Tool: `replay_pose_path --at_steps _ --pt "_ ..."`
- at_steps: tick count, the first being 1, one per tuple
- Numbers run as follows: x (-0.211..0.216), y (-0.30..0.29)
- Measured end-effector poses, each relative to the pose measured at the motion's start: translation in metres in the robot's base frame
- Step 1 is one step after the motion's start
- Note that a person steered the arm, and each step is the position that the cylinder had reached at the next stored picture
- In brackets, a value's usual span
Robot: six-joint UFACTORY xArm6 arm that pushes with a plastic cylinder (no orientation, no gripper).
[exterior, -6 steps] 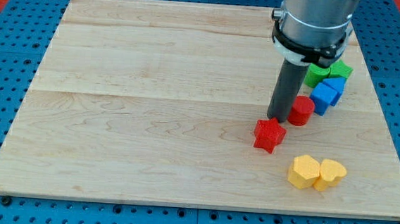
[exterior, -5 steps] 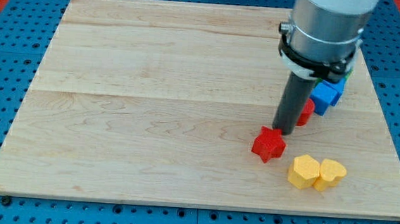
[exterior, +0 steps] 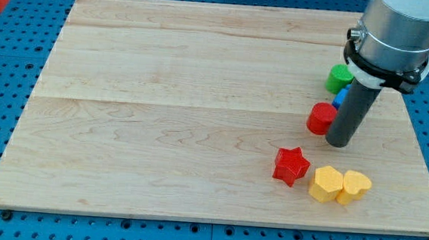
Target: Push the red circle left to the green circle
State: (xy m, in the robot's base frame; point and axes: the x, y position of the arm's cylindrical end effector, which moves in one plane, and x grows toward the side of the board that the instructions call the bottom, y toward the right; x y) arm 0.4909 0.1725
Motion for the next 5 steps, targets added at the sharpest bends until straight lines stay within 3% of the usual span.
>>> replay_pose_path --at_steps 4,5 --pt "-0.141 -0.110" --pt "-0.141 -0.107"
